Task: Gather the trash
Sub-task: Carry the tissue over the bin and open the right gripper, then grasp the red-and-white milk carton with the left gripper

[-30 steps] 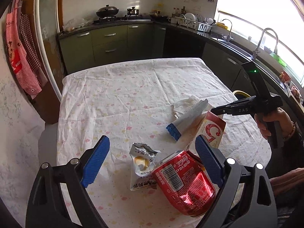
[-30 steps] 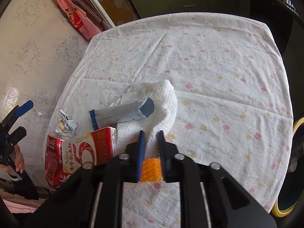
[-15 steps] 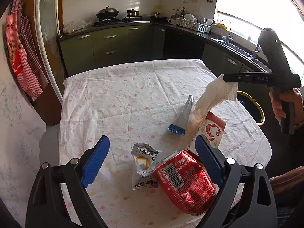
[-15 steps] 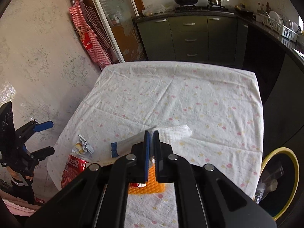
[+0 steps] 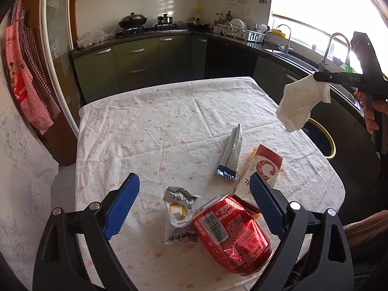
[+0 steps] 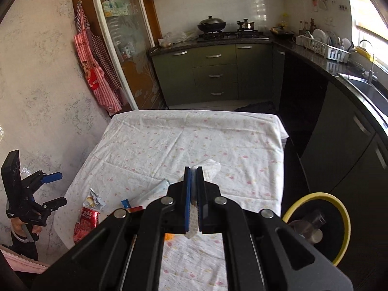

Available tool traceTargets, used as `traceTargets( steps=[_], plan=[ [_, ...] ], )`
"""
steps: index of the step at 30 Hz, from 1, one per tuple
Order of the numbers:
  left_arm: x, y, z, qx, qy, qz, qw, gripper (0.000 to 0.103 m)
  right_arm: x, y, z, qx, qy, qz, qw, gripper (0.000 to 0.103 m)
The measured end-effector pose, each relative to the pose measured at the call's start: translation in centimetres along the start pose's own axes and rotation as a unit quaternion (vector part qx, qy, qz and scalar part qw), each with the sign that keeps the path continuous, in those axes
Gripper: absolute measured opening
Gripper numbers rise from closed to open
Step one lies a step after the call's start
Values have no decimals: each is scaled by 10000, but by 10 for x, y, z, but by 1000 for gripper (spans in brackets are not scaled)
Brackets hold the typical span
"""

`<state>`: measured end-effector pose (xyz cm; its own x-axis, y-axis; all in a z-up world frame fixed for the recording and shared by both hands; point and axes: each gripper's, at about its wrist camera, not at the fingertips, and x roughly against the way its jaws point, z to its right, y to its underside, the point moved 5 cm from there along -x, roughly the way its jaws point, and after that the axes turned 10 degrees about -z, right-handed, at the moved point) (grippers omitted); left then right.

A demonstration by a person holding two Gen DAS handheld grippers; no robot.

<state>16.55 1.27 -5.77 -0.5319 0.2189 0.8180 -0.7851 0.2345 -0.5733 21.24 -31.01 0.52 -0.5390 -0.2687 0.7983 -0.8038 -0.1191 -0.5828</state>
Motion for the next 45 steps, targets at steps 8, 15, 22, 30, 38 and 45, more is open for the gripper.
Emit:
traceTargets(
  steps=[8, 15, 22, 30, 38, 45],
  plan=[
    [-4, -8, 20, -218, 14, -49, 9997, 91, 8, 32, 89, -619, 894, -260, 9937, 5],
    [-8, -15, 39, -434, 30, -108, 9990, 91, -11, 69, 171, -1360, 1328, -643, 9797, 5],
    [-13, -18, 56, -655, 29, -202, 9976, 91, -37, 99, 231, -1936, 1471, -939, 9655, 5],
    [-25, -18, 69, -857, 82, -355, 9957, 91, -49, 117, 269, -2343, 2012, -1011, 9457, 40],
    [-39, -15, 94, -1426, 183, -588, 9879, 91, -37, 117, 209, -1853, 1524, -670, 9685, 47],
    [-72, -12, 116, -2030, 318, -1089, 9726, 91, -40, 126, 143, -1464, 777, -539, 9847, 51]
  ],
)
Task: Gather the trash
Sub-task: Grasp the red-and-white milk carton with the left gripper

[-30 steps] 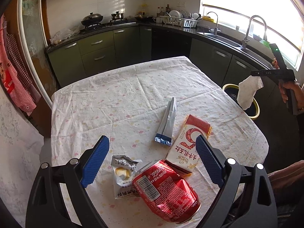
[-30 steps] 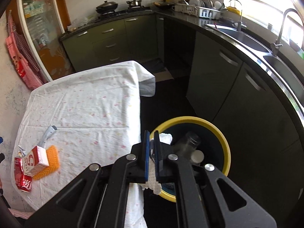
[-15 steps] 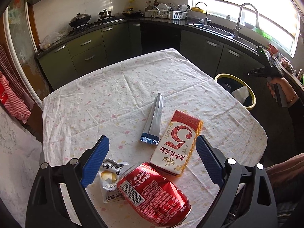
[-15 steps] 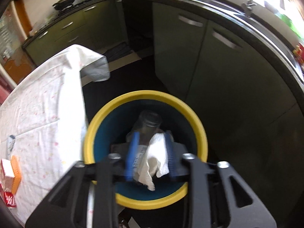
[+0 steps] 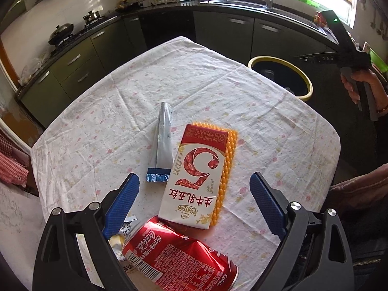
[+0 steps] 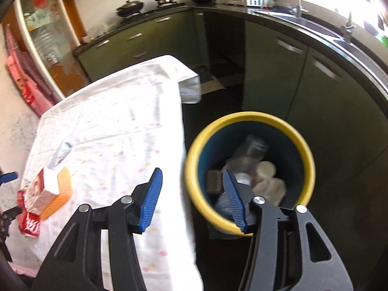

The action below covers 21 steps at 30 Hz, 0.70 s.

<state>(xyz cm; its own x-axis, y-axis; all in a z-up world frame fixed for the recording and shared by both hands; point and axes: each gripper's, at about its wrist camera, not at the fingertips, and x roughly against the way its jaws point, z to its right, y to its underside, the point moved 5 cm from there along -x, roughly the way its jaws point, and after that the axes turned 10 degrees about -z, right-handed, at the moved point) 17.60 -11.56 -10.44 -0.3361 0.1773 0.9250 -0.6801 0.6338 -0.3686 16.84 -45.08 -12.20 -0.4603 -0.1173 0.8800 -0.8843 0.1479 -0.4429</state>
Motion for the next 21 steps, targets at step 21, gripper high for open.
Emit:
traceTargets(
  steps=[21],
  plan=[
    [-61, -13, 2, -431, 280, -856, 9950, 71, -21, 21, -48, 298, -341, -234, 9987, 54]
  ],
)
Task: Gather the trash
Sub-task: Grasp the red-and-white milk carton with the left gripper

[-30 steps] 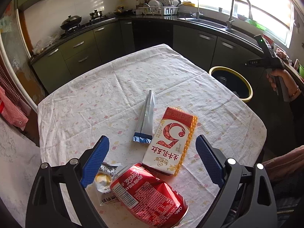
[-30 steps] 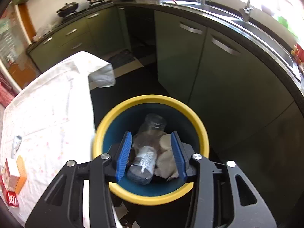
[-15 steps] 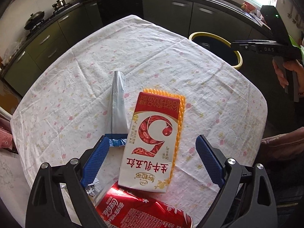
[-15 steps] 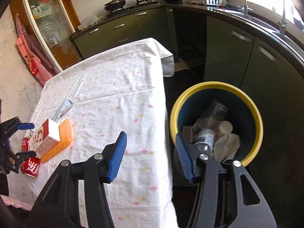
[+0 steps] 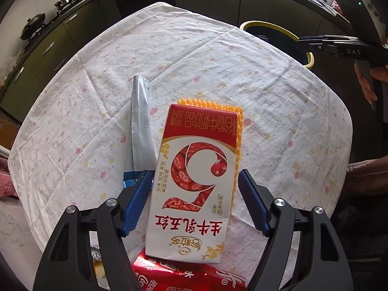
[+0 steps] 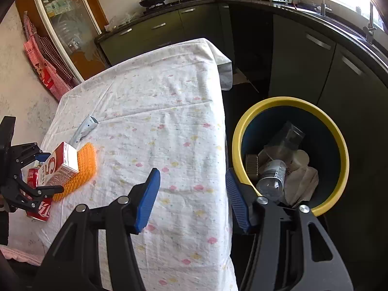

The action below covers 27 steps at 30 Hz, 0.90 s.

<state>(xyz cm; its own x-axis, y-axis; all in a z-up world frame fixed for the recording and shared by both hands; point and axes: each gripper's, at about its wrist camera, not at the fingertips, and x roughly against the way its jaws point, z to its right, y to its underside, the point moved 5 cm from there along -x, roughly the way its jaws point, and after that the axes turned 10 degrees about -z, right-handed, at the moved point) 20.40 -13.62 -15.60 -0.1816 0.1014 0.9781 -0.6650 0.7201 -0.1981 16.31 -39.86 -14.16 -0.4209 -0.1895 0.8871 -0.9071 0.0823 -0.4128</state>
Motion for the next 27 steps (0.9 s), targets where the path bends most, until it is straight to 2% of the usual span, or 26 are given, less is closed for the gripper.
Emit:
traceTargets(
  steps=[7, 19, 27],
  plan=[
    [-2, 2, 1, -21, -35, -44, 10000, 56, 3, 1, -1, 13, 7, 22, 10000, 54],
    [32, -1, 9, -62, -105, 198, 9997, 55, 9, 6, -4, 56, 70, 91, 9999, 54],
    [43, -47, 26, -256, -123, 287, 9992, 55, 19, 25, 23, -124, 350, 196, 9991, 54]
  ],
)
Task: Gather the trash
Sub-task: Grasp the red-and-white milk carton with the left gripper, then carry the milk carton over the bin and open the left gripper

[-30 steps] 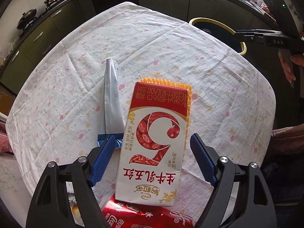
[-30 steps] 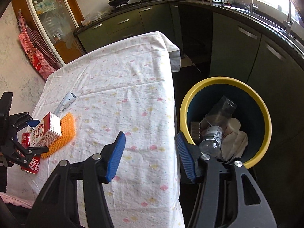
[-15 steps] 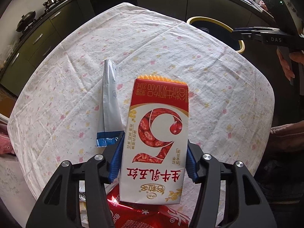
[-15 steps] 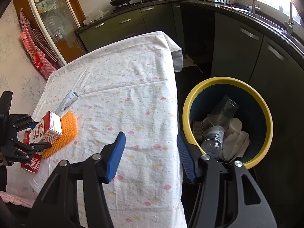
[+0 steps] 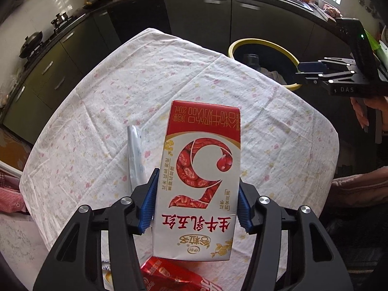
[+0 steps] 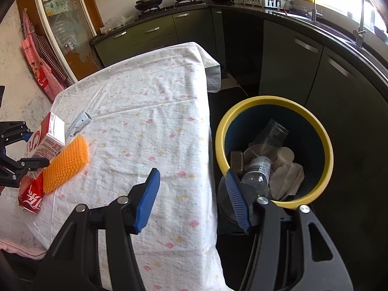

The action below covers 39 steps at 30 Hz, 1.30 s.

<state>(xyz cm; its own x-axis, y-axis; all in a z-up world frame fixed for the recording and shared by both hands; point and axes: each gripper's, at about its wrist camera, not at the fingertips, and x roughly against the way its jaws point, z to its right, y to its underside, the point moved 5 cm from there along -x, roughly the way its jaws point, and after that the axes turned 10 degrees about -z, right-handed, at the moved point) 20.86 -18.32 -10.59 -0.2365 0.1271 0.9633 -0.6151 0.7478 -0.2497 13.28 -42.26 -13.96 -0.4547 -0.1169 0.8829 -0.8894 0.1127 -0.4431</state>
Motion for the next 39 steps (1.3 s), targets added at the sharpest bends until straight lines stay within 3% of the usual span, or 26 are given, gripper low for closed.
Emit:
traceTargets(
  steps=[8, 16, 27, 30, 32, 39],
  plan=[
    [-6, -89, 48, -573, 249, 126, 9980, 55, 4, 25, 54, -535, 175, 97, 9984, 55],
    [-48, -188, 124, -1301, 611, -67, 9896, 55, 4, 48, 105, -1081, 309, 66, 9936, 55],
    [-126, -291, 176, -1407, 528, -168, 9885, 56, 0, 65, 141, -1510, 349, 4, 9879, 56],
    [-139, -302, 176, -1319, 408, -230, 9902, 71, 0, 64, 140, -1513, 360, -1, 9878, 58],
    [-137, -301, 175, -1242, 421, -204, 9911, 71, 0, 63, 137, -1460, 356, -3, 9886, 58],
    [-63, -247, 148, -990, 542, 245, 9933, 77, -2, 58, 119, -1220, 258, -10, 9922, 58]
  ],
)
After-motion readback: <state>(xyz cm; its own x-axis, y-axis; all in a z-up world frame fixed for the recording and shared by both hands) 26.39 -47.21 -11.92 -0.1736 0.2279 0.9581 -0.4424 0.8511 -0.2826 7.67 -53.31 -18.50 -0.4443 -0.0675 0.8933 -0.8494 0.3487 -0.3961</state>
